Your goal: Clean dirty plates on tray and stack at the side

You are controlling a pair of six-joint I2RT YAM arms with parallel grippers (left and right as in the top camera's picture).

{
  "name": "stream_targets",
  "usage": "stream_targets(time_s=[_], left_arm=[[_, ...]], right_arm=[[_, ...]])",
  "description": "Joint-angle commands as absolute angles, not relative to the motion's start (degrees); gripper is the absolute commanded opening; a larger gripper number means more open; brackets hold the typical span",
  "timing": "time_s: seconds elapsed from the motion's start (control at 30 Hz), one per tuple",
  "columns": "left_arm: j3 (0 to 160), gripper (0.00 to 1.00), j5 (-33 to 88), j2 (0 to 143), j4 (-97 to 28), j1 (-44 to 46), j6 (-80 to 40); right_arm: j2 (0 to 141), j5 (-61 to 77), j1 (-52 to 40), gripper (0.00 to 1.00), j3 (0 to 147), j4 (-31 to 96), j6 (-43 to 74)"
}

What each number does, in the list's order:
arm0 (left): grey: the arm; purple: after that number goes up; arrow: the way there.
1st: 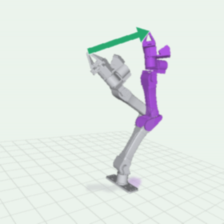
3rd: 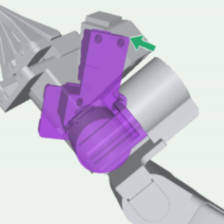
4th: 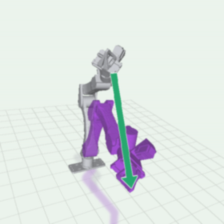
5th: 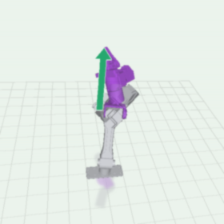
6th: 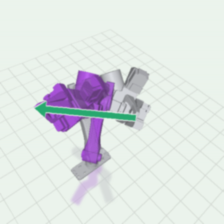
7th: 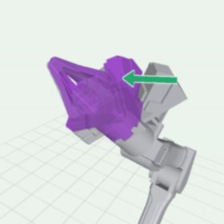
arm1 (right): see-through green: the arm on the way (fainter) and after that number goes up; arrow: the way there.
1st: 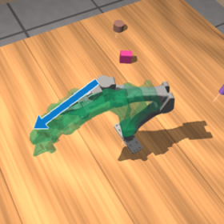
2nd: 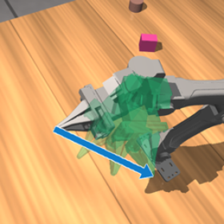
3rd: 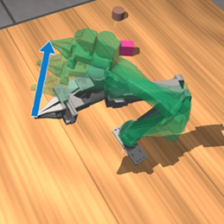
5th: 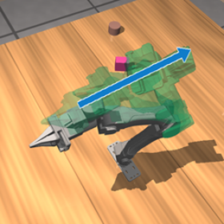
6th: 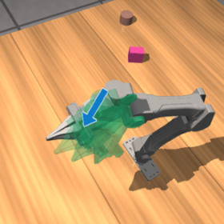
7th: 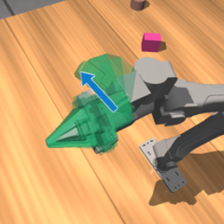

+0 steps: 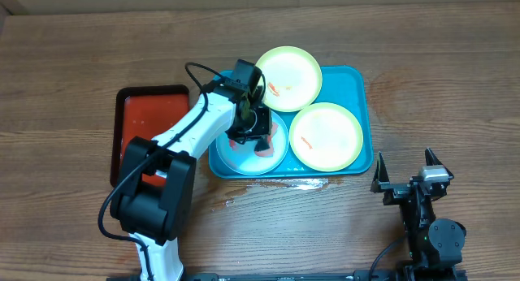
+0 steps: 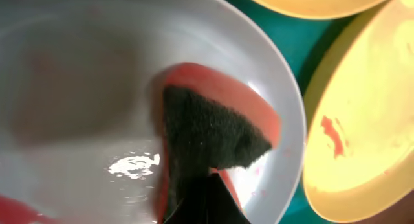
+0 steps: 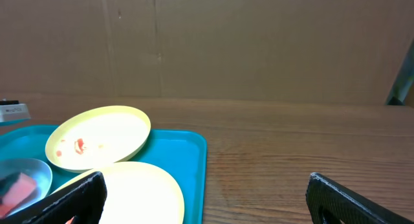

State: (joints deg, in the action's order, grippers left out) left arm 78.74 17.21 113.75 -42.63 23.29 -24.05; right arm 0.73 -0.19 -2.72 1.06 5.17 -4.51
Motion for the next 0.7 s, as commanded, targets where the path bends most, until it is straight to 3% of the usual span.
stream_targets(time_s=[0.0, 0.17, 0.37, 0.4, 0.5, 0.67], left_arm=[[79.6, 0.04, 20.9, 112.3, -43.0, 23.7, -24.0], [85.0, 0.04, 22.9, 111.6, -47.2, 22.8, -20.4], [96.4, 0.05, 16.8, 108.9, -58.0, 18.8, -19.4], [97.8, 0.13, 16.3, 108.6, -59.4, 18.0, -19.4], [99.8, 0.78, 16.1, 108.4, -61.6, 16.4, -19.4], [98.3, 1.00, 16.1, 108.6, -62.6, 16.3, -19.2]], right_arm=[[0.2, 0.1, -2.5, 1.00, 0.5, 4.8, -4.5], [0.2, 0.1, -2.5, 1.00, 0.5, 4.8, -4.5], [0.2, 0.1, -2.5, 1.00, 0.5, 4.8, -4.5], [0.2, 0.1, -2.5, 1.00, 0.5, 4.8, -4.5], [0.2, 0.1, -2.5, 1.00, 0.5, 4.8, -4.5], [0.2, 0.1, -2.5, 1.00, 0.5, 4.8, -4.5]])
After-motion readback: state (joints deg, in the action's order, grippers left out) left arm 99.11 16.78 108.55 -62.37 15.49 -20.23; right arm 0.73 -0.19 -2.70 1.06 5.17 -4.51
